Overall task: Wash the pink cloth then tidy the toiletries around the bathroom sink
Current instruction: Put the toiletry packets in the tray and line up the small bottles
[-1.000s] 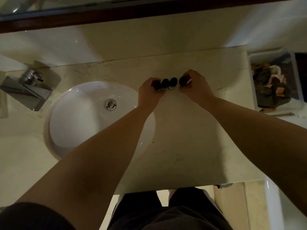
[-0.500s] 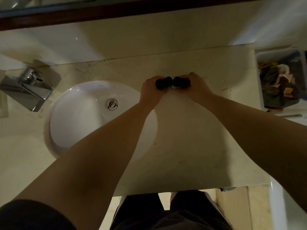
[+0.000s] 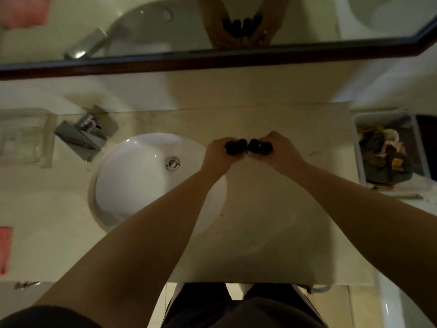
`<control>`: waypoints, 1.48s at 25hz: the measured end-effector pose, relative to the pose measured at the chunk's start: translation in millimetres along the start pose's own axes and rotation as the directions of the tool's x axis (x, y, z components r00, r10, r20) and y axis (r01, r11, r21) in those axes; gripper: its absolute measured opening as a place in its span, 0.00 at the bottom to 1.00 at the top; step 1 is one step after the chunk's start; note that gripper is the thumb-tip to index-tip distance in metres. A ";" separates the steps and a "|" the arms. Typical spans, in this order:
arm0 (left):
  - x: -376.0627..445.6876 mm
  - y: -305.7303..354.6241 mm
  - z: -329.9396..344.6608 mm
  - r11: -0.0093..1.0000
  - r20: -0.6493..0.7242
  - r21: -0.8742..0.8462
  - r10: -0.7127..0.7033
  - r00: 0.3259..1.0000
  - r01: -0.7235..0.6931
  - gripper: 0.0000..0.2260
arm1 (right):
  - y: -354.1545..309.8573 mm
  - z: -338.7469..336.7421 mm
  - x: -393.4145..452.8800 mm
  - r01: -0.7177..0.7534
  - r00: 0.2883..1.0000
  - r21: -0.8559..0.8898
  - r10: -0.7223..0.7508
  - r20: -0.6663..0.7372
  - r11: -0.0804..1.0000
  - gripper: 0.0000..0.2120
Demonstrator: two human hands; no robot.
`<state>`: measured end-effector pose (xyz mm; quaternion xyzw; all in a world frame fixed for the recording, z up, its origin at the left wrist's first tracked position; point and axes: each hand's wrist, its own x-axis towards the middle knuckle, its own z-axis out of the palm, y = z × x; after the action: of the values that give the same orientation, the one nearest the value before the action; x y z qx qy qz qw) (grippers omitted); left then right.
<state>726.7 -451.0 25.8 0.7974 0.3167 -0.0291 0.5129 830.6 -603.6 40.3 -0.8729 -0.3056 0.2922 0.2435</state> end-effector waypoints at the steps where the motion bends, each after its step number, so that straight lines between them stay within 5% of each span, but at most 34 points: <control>1: -7.6 4.7 -5.3 1.000 -0.002 -0.003 0.010 1.000 -0.010 0.15 | -5.5 -3.9 -5.5 0.024 1.000 0.003 -0.024 0.003 1.000 0.16; 11: -72.3 27.8 -104.9 0.999 -0.189 0.001 0.033 0.981 -0.033 0.12 | -118.4 -27.1 -18.9 0.248 0.963 0.051 -0.252 0.093 0.967 0.09; 21: -165.8 -44.7 -249.8 0.999 -0.355 -0.038 -0.028 0.934 0.016 0.07 | -278.6 57.4 -32.2 0.479 0.862 -0.024 -0.465 0.202 0.877 0.11; 37: -262.8 -176.2 -456.8 0.988 -0.391 -0.138 -0.120 0.913 0.071 0.10 | -493.5 220.9 -43.7 0.426 0.867 0.004 -0.409 0.283 0.905 0.14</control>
<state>295.6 -145.6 198.3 0.7378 0.4542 0.1275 0.4829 463.9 -235.8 197.1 -0.7432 -0.5264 0.3431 0.2300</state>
